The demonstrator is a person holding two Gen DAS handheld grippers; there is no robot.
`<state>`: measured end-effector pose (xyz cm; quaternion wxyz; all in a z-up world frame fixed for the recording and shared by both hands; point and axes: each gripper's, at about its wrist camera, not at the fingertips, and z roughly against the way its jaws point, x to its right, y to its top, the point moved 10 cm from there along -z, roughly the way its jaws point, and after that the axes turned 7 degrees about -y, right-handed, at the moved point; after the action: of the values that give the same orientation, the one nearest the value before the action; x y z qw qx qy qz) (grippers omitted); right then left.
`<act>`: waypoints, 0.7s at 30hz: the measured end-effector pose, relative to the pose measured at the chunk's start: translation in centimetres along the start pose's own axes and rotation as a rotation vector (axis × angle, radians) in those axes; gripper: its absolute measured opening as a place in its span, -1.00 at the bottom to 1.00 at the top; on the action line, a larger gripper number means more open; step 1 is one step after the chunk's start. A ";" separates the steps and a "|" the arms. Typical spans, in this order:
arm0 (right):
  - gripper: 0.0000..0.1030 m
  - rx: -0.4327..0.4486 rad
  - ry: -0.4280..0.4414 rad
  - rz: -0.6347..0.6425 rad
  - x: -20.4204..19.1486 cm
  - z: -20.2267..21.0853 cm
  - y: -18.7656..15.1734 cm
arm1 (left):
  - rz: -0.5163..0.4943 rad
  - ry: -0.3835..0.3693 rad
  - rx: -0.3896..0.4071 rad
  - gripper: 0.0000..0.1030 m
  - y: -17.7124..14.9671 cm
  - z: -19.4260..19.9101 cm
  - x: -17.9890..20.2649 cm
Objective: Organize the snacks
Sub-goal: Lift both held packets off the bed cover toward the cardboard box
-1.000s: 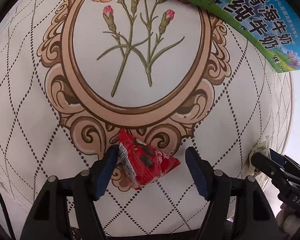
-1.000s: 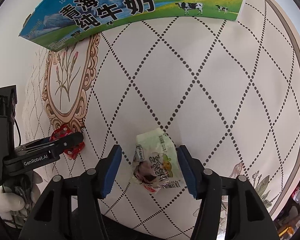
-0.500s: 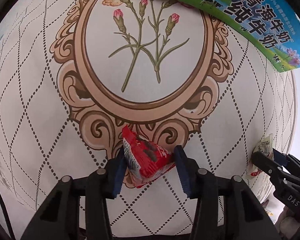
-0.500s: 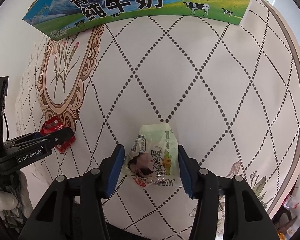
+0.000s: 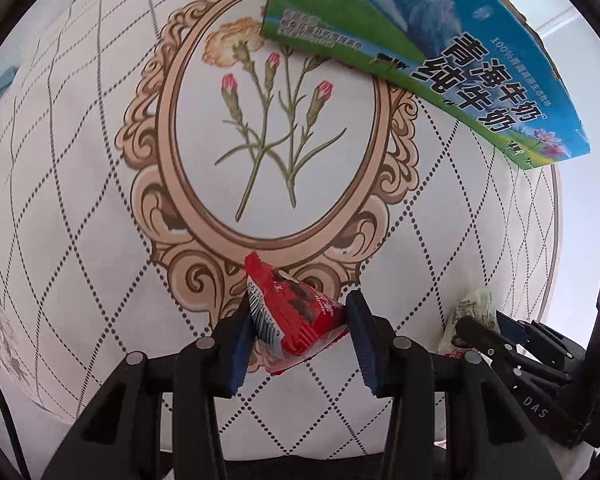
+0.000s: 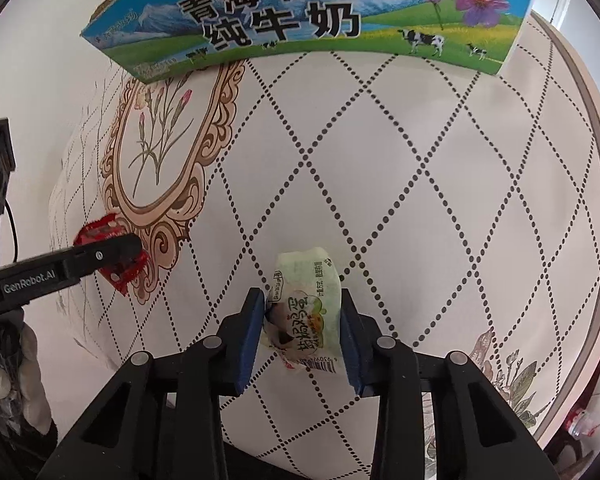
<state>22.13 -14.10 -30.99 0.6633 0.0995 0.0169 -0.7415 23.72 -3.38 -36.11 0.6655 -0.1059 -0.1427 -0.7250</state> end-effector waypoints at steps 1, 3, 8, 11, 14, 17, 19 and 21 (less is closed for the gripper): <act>-0.24 -0.003 0.013 -0.006 0.1 -0.1 0.0 | -0.016 0.018 -0.009 -0.19 -0.1 -0.4 0.0; -0.23 -0.015 0.022 -0.015 0.3 -0.2 -0.1 | -0.015 0.026 -0.033 -0.19 -0.3 -0.9 0.1; -0.11 -0.043 0.031 -0.004 0.2 -0.6 -0.8 | 0.010 0.007 -0.098 -0.19 -1.9 -3.4 0.5; -0.12 -0.040 0.009 0.010 0.3 -1.1 -1.1 | -0.009 0.004 -0.109 -0.20 -1.5 -4.2 1.4; -0.17 -0.023 -0.030 0.060 -0.2 -1.2 -1.1 | -0.027 -0.001 -0.113 -0.20 -1.3 -4.7 2.9; -0.24 0.005 -0.053 0.106 -0.7 -0.6 -1.0 | -0.043 -0.010 -0.110 -0.20 -0.9 -4.2 3.9; -0.24 0.017 -0.050 0.114 -1.2 -0.3 -0.8 | -0.051 -0.019 -0.105 -0.20 -0.5 -3.8 4.6; -0.24 0.036 -0.040 0.108 -1.3 0.2 -0.5 | -0.062 -0.026 -0.096 -0.20 1.0 -3.0 5.5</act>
<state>21.70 -12.77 -30.65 0.7007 0.0970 -0.0151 -0.7066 24.31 -9.68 -36.98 0.6351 -0.1428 -0.1197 -0.7496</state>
